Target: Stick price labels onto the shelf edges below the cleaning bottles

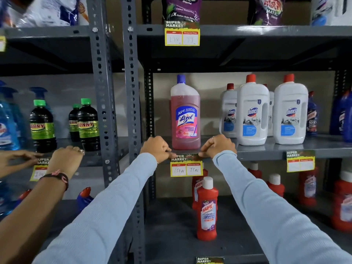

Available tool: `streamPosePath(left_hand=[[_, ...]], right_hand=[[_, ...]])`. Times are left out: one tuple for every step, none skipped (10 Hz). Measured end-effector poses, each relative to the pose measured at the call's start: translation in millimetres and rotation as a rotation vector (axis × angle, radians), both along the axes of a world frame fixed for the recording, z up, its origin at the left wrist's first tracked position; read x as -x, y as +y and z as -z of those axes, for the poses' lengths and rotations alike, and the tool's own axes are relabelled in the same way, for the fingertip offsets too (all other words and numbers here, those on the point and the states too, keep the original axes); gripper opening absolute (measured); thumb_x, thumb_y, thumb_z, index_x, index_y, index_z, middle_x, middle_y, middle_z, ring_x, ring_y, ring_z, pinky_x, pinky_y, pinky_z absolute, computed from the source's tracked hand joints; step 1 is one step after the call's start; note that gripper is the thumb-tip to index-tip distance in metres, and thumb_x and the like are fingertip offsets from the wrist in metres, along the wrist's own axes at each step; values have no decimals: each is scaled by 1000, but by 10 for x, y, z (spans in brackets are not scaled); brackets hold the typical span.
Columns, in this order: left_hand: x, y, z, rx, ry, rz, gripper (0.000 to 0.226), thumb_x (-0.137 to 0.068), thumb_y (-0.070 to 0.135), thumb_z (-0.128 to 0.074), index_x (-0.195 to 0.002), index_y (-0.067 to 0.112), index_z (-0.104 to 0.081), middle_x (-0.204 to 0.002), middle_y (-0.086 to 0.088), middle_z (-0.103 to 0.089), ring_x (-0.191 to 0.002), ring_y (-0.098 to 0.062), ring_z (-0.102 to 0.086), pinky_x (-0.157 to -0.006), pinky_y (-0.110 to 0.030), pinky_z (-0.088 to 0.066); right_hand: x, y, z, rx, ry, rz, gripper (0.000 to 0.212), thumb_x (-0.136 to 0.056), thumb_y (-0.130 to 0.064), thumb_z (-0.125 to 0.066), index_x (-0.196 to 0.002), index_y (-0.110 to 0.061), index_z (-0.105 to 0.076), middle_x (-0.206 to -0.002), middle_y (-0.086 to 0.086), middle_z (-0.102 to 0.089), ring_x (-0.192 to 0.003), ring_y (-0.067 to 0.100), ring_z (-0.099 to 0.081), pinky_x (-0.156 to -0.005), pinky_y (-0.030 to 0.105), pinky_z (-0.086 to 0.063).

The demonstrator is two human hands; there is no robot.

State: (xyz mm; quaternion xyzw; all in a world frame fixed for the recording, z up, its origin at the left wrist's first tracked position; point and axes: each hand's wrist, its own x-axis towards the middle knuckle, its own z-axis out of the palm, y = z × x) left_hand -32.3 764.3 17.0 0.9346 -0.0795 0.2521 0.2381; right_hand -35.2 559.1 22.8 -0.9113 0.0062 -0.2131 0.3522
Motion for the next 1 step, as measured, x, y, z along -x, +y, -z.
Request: streamPosePath(left_hand=[[28, 30, -77, -50, 66, 26, 20, -76, 26, -74, -84, 8, -75, -100, 2, -75, -93, -15, -68, -87, -30, -51]], right_hand=[[40, -78, -21, -40, -52, 2, 21, -77, -4, -73, -72, -24, -77, -92, 3, -78, -87, 23, -69, -84, 33, -56]])
